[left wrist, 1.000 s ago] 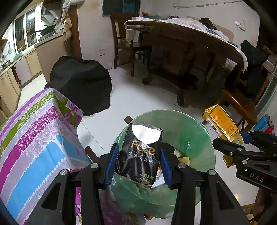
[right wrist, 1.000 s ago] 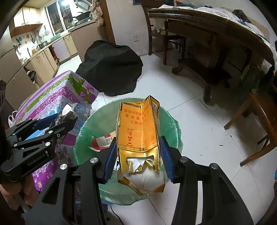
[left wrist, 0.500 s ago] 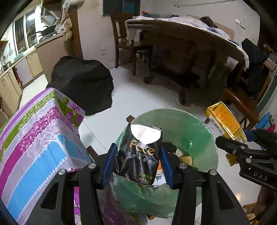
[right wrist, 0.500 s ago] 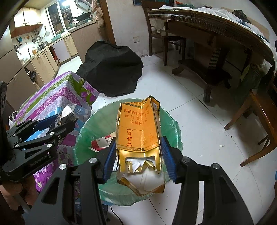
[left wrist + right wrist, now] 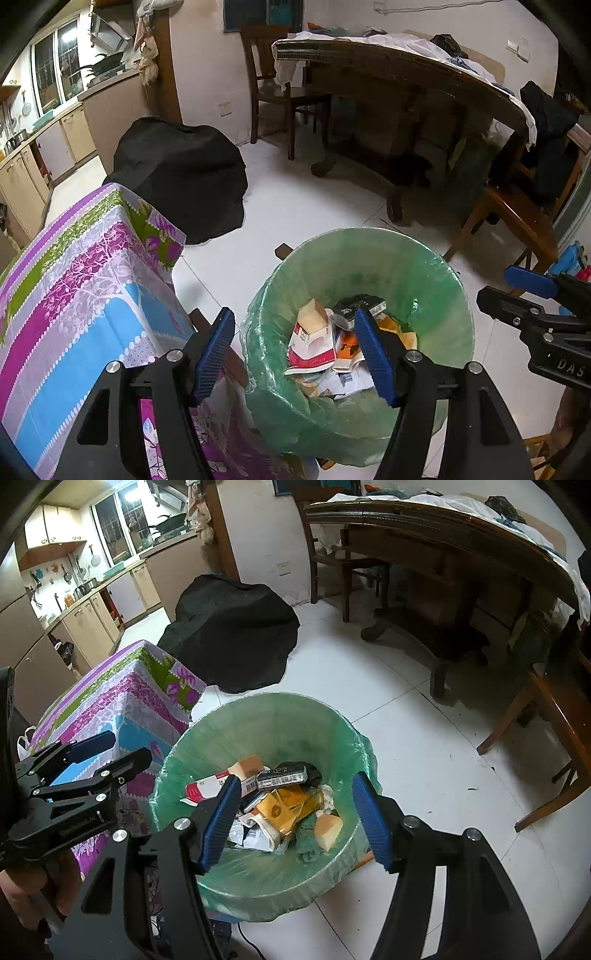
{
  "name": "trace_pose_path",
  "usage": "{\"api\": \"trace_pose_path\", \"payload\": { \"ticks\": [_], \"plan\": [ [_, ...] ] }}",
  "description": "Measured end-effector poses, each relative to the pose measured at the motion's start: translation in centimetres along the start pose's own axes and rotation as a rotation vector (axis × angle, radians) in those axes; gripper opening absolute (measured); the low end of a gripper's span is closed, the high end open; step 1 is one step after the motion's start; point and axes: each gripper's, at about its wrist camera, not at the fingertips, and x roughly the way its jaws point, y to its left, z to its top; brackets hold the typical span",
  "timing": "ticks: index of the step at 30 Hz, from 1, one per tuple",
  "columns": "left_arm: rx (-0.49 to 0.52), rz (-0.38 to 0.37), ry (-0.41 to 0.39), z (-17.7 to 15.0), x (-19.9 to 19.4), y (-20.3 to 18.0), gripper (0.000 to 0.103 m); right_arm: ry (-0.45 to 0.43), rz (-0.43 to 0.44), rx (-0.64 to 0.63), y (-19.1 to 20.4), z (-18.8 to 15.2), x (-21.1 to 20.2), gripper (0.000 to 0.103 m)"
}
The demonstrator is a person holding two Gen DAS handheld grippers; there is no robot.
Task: Collect trash
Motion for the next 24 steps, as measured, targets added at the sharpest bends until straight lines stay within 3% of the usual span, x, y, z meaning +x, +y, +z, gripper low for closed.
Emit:
{"api": "trace_pose_path", "payload": {
  "ticks": [3,6,11,13,16,20,24],
  "plan": [
    [0.004,0.006,0.000,-0.1,-0.1,-0.1,0.068,-0.006,0.002,0.001,-0.1,-0.1,-0.2,0.061],
    [0.008,0.012,-0.003,-0.4,-0.5,-0.1,0.071,-0.049,-0.003,-0.002,0.1,-0.4,-1.4,0.068],
    [0.024,0.014,-0.137,-2.4,-5.4,0.5,0.089,-0.230,-0.061,-0.041,2.3,-2.8,-7.2,0.096],
    [0.002,0.037,-0.202,-3.7,-8.1,1.2,0.098,-0.317,-0.090,-0.057,3.7,-5.0,-10.4,0.097],
    [-0.014,0.039,-0.297,-6.2,-12.4,1.8,0.098,-0.402,-0.110,-0.074,5.8,-8.1,-13.8,0.097],
    [-0.004,0.151,-0.424,-10.2,-18.3,1.4,0.098,-0.498,-0.156,-0.041,7.9,-12.8,-17.8,0.098],
    [0.028,0.077,-0.513,-15.3,-24.3,0.1,0.098,-0.612,-0.177,-0.020,9.7,-17.4,-21.7,0.098]
  ]
}}
